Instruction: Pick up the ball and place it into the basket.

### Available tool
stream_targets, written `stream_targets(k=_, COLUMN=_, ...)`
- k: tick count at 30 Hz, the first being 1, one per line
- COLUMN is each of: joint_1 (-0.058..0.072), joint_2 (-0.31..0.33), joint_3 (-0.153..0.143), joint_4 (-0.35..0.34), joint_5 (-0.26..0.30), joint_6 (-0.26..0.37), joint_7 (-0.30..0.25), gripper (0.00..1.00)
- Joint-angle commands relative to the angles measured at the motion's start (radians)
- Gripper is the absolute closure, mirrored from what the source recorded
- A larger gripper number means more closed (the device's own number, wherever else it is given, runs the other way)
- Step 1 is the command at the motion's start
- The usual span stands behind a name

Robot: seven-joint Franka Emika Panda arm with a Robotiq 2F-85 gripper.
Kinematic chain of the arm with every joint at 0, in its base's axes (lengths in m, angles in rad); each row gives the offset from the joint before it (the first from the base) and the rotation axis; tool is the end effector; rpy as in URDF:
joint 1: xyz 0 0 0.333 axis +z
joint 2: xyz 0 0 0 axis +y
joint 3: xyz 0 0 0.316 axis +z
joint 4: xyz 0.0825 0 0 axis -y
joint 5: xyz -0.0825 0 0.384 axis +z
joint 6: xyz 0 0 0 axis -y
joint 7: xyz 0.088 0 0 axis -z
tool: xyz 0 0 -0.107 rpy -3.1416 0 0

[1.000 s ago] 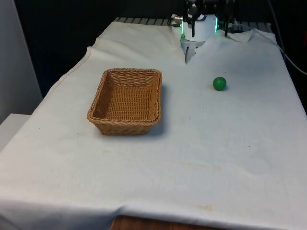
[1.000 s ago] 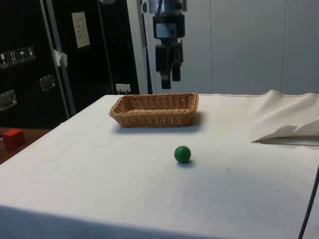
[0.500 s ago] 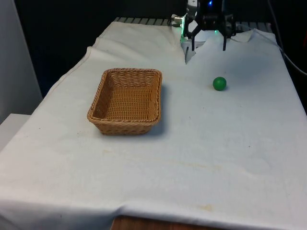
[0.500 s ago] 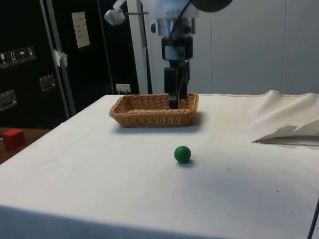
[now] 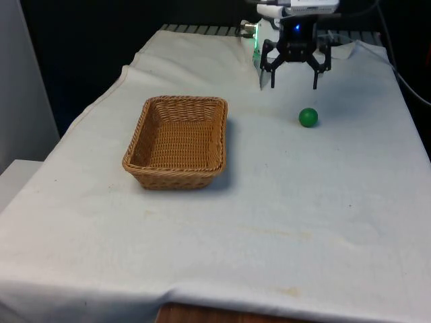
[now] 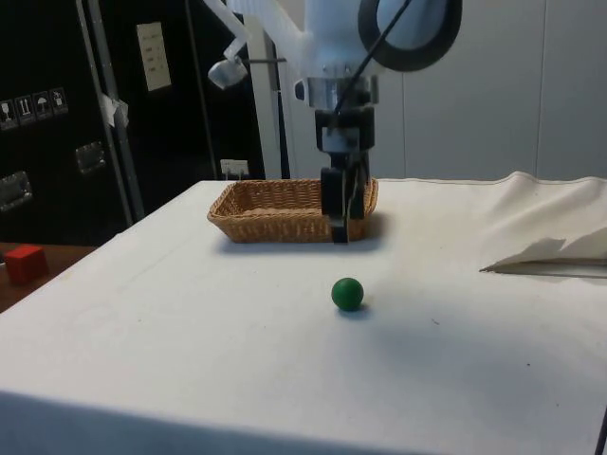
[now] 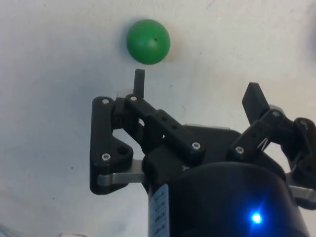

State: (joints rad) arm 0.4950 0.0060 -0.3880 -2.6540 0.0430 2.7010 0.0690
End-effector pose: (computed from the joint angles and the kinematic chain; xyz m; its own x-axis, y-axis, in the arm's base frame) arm 0.4254 0.0440 0.2433 0.9992 -0.0009 0.0398 -0.0001 -0.9998 -0.0204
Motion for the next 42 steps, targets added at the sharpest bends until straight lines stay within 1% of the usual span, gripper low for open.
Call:
stream_targets(k=1, joint_1=0.003, joint_2=-0.006, joint_3=0.003, joint_4=-0.009, joint_5=0.027, joint_6=0.012, joint_7=-0.018, gripper=0.0)
stream_targets(k=3, joint_1=0.002, joint_2=0.002, joint_3=0.006, joint_4=-0.009, joint_5=0.036, joint_6=0.02, joint_7=-0.023, gripper=0.0)
stream_targets(k=5, joint_1=0.004, joint_2=0.017, joint_3=0.01, joint_4=-0.009, joint_5=0.051, joint_6=0.032, joint_7=-0.025, gripper=0.0)
stream_targets(k=6, joint_1=0.0, joint_2=0.02, joint_3=0.004, joint_4=-0.001, joint_5=0.021, joint_6=0.016, joint_7=-0.011, gripper=0.0)
stream_targets(k=7, joint_1=0.004, joint_2=0.021, joint_3=0.012, joint_4=-0.009, joint_5=0.054, joint_6=0.036, joint_7=-0.025, gripper=0.0)
stream_targets(k=14, joint_1=0.001, joint_2=0.059, joint_3=0.037, joint_4=-0.014, joint_5=0.093, joint_6=0.085, joint_7=-0.028, gripper=0.0)
stream_targets(k=15, joint_1=0.0, joint_2=0.076, joint_3=0.032, joint_4=-0.006, joint_5=0.068, joint_6=0.082, joint_7=-0.011, gripper=0.0)
stream_targets(k=16, joint_1=0.001, joint_2=0.074, joint_3=0.045, joint_4=-0.014, joint_5=0.105, joint_6=0.102, joint_7=-0.027, gripper=0.0)
stream_targets(k=21, joint_1=-0.001, joint_2=0.104, joint_3=0.066, joint_4=-0.014, joint_5=0.131, joint_6=0.135, joint_7=-0.025, gripper=0.0)
stream_targets(k=26, joint_1=-0.004, joint_2=0.133, joint_3=0.094, joint_4=-0.012, joint_5=0.168, joint_6=0.166, joint_7=-0.026, gripper=0.0)
stream_targets(k=27, joint_1=0.0, joint_2=0.146, joint_3=0.077, joint_4=-0.007, joint_5=0.135, joint_6=0.159, joint_7=-0.01, gripper=0.0)
stream_targets(k=28, joint_1=-0.005, joint_2=0.138, joint_3=0.099, joint_4=-0.012, joint_5=0.174, joint_6=0.17, joint_7=-0.027, gripper=0.0)
stream_targets(k=32, joint_1=-0.009, joint_2=0.159, joint_3=0.118, joint_4=-0.008, joint_5=0.201, joint_6=0.187, joint_7=-0.029, gripper=0.0)
stream_targets(k=33, joint_1=-0.011, joint_2=0.171, joint_3=0.128, joint_4=-0.006, joint_5=0.215, joint_6=0.198, joint_7=-0.03, gripper=0.0)
stream_targets(k=35, joint_1=-0.013, joint_2=0.182, joint_3=0.139, joint_4=-0.004, joint_5=0.227, joint_6=0.208, joint_7=-0.03, gripper=0.0)
stream_targets(k=36, joint_1=0.0, joint_2=0.194, joint_3=0.108, joint_4=-0.003, joint_5=0.184, joint_6=0.203, joint_7=-0.01, gripper=0.0)
stream_targets(k=37, joint_1=-0.014, joint_2=0.187, joint_3=0.144, joint_4=-0.002, joint_5=0.234, joint_6=0.213, joint_7=-0.031, gripper=0.0)
stream_targets(k=40, joint_1=-0.017, joint_2=0.208, joint_3=0.161, joint_4=0.005, joint_5=0.255, joint_6=0.234, joint_7=-0.03, gripper=0.0)
stream_targets(k=42, joint_1=-0.016, joint_2=0.218, joint_3=0.161, joint_4=0.009, joint_5=0.258, joint_6=0.24, joint_7=-0.027, gripper=0.0)
